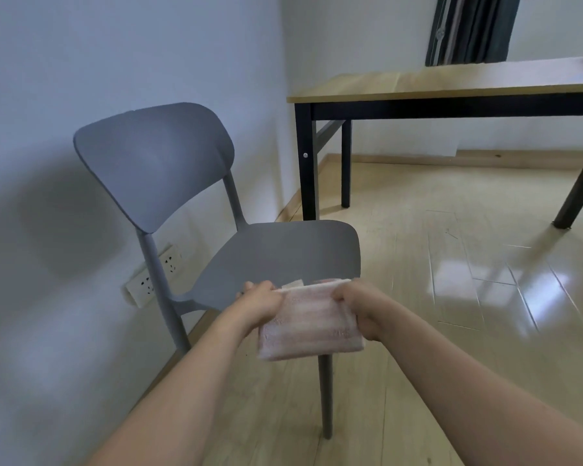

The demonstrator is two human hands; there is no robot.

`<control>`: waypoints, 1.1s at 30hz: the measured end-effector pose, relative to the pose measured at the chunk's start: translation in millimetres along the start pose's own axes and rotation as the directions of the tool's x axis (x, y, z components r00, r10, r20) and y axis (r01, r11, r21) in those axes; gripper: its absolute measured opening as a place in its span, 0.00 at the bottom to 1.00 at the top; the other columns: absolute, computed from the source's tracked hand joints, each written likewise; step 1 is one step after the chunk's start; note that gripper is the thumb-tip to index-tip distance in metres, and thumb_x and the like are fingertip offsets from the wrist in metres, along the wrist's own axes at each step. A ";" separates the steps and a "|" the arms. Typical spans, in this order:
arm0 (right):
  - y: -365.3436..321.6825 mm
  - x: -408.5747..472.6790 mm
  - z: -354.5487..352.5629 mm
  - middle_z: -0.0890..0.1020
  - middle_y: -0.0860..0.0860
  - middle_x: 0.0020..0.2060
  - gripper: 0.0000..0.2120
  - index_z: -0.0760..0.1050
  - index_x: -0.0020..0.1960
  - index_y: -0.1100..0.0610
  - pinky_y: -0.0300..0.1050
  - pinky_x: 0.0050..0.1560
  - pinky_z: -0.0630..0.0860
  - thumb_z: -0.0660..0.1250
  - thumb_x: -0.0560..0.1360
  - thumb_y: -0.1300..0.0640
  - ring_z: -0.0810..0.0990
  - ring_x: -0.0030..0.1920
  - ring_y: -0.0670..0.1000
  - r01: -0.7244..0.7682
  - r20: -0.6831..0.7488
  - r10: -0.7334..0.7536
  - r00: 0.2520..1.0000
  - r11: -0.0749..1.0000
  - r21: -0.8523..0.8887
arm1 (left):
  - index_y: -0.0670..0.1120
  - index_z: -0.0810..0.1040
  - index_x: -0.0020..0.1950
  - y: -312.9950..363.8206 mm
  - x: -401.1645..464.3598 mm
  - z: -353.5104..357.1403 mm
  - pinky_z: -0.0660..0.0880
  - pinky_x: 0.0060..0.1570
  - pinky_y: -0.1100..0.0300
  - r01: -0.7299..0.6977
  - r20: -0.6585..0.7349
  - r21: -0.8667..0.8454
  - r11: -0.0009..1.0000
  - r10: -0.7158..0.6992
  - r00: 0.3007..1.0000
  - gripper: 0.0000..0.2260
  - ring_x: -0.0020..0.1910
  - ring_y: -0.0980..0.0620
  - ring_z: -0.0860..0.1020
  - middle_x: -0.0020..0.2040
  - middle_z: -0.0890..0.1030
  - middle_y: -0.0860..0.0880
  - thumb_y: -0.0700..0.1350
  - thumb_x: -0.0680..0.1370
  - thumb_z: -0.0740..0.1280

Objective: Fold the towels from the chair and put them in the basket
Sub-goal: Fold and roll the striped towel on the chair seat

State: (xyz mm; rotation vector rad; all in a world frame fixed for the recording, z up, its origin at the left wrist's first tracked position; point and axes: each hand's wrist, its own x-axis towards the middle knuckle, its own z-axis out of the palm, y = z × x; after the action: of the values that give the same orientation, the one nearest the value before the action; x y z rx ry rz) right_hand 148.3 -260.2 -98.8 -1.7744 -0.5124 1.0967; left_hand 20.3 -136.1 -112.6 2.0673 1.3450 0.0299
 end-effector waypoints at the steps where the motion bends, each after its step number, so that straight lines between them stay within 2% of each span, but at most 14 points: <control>1: -1.6 -10.5 -0.5 0.79 0.57 0.52 0.17 0.79 0.54 0.53 0.55 0.49 0.80 0.55 0.74 0.65 0.79 0.52 0.60 0.047 0.017 -0.047 0.999 0.999 0.011 | 0.46 0.73 0.54 -0.4 -10.3 -0.7 0.70 0.58 0.51 -0.023 -0.017 -0.099 0.995 0.022 1.000 0.11 0.55 0.43 0.70 0.58 0.69 0.43 0.43 0.77 0.54; 3: -7.8 -30.2 -2.2 0.76 0.55 0.51 0.13 0.73 0.57 0.54 0.56 0.49 0.80 0.56 0.76 0.62 0.78 0.51 0.58 0.132 -0.011 -0.132 0.991 0.991 0.002 | 0.45 0.72 0.48 -2.2 -29.9 -3.5 0.69 0.47 0.55 -0.078 -0.042 -0.354 0.932 0.068 0.997 0.06 0.46 0.46 0.71 0.51 0.73 0.43 0.40 0.78 0.56; 6: -24.2 -58.9 -6.1 0.75 0.52 0.49 0.11 0.70 0.57 0.52 0.48 0.36 0.76 0.56 0.77 0.59 0.76 0.44 0.52 0.234 -0.115 -0.234 0.965 0.972 -0.018 | 0.43 0.72 0.51 -1.6 -60.2 -12.7 0.70 0.41 0.54 -0.109 -0.058 -0.677 0.728 0.095 0.994 0.07 0.42 0.47 0.70 0.45 0.72 0.44 0.39 0.79 0.55; 9: -40.9 -80.2 -10.8 0.76 0.51 0.48 0.08 0.72 0.51 0.51 0.44 0.37 0.70 0.55 0.77 0.57 0.75 0.44 0.50 0.359 -0.164 -0.364 0.917 0.932 -0.058 | 0.43 0.75 0.54 7.5 -82.2 -27.1 0.72 0.47 0.49 -0.152 -0.079 -0.783 0.603 0.146 0.986 0.11 0.48 0.45 0.73 0.48 0.74 0.44 0.44 0.79 0.55; 12: -53.3 -92.2 -13.3 0.75 0.51 0.46 0.10 0.70 0.55 0.54 0.42 0.37 0.70 0.52 0.79 0.55 0.74 0.43 0.49 0.427 -0.202 -0.439 0.876 0.899 -0.101 | 0.45 0.77 0.53 23.6 -90.1 -39.3 0.76 0.50 0.47 -0.117 -0.038 -0.828 0.548 0.154 0.987 0.13 0.50 0.44 0.79 0.49 0.80 0.44 0.51 0.80 0.57; 14: -59.7 -91.8 -14.3 0.74 0.50 0.45 0.11 0.69 0.54 0.55 0.42 0.37 0.68 0.50 0.80 0.55 0.72 0.41 0.47 0.465 -0.232 -0.501 0.834 0.864 -0.193 | 0.44 0.74 0.56 36.7 -87.3 -42.3 0.77 0.51 0.47 -0.152 -0.105 -0.761 0.631 0.112 0.988 0.14 0.50 0.45 0.78 0.52 0.79 0.44 0.52 0.82 0.55; 16: -66.2 -85.7 -14.9 0.73 0.50 0.44 0.13 0.67 0.55 0.56 0.42 0.38 0.66 0.48 0.82 0.51 0.71 0.41 0.45 0.479 -0.262 -0.557 0.788 0.822 -0.306 | 0.44 0.71 0.57 49.2 -80.6 -43.0 0.73 0.44 0.55 -0.241 -0.274 -0.626 0.742 0.080 0.958 0.13 0.45 0.51 0.74 0.49 0.75 0.47 0.50 0.83 0.52; 19: -74.9 -63.9 -16.9 0.73 0.48 0.43 0.19 0.66 0.56 0.57 0.43 0.37 0.65 0.47 0.82 0.44 0.72 0.41 0.47 0.440 -0.322 -0.555 0.767 0.820 -0.366 | 0.44 0.68 0.52 63.9 -68.4 -45.8 0.65 0.33 0.60 -0.339 -0.519 -0.391 0.856 0.100 0.849 0.10 0.37 0.55 0.69 0.42 0.72 0.50 0.47 0.83 0.49; 22: -80.7 -22.4 -22.9 0.72 0.51 0.47 0.22 0.67 0.61 0.62 0.45 0.44 0.65 0.48 0.82 0.45 0.71 0.46 0.52 0.356 -0.366 -0.471 0.802 0.870 -0.340 | 0.45 0.66 0.48 73.0 -35.9 -43.6 0.66 0.29 0.59 -0.418 -0.646 -0.192 0.888 0.207 0.735 0.09 0.34 0.53 0.71 0.37 0.72 0.50 0.45 0.83 0.50; 24: -82.7 18.2 -27.6 0.71 0.52 0.46 0.22 0.66 0.62 0.63 0.46 0.42 0.64 0.49 0.82 0.46 0.70 0.45 0.52 0.304 -0.385 -0.418 0.823 0.896 -0.322 | 0.45 0.66 0.48 79.6 0.3 -40.2 0.65 0.30 0.58 -0.433 -0.663 -0.148 0.889 0.235 0.711 0.08 0.33 0.52 0.70 0.36 0.72 0.51 0.44 0.83 0.51; 27: -87.5 85.8 -35.2 0.72 0.52 0.46 0.22 0.66 0.62 0.63 0.46 0.40 0.64 0.48 0.83 0.46 0.71 0.44 0.52 0.254 -0.406 -0.377 0.833 0.911 -0.326 | 0.44 0.68 0.50 90.9 68.2 -31.6 0.65 0.33 0.56 -0.403 -0.644 -0.140 0.904 0.226 0.731 0.06 0.38 0.50 0.71 0.39 0.72 0.52 0.41 0.82 0.52; 30: -103.8 132.7 -43.9 0.72 0.51 0.46 0.21 0.66 0.63 0.62 0.46 0.42 0.65 0.48 0.83 0.46 0.71 0.44 0.52 0.222 -0.408 -0.346 0.845 0.921 -0.320 | 0.44 0.71 0.52 104.3 120.6 -29.0 0.65 0.38 0.59 -0.370 -0.613 -0.149 0.917 0.208 0.762 0.08 0.42 0.49 0.73 0.44 0.76 0.50 0.42 0.81 0.53; 33: -143.8 144.3 -53.3 0.73 0.51 0.46 0.21 0.67 0.63 0.62 0.45 0.40 0.66 0.49 0.83 0.46 0.72 0.44 0.52 0.188 -0.405 -0.309 0.860 0.931 -0.311 | 0.45 0.71 0.51 129.6 136.8 -57.3 0.64 0.33 0.59 -0.330 -0.589 -0.159 0.930 0.179 0.788 0.09 0.39 0.52 0.73 0.42 0.75 0.52 0.43 0.82 0.52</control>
State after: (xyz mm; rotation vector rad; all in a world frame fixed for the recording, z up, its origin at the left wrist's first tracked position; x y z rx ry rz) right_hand 284.9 -115.6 -29.8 -2.0435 -0.5996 0.4222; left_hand 168.6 -26.9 -42.6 2.0746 1.2779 0.9646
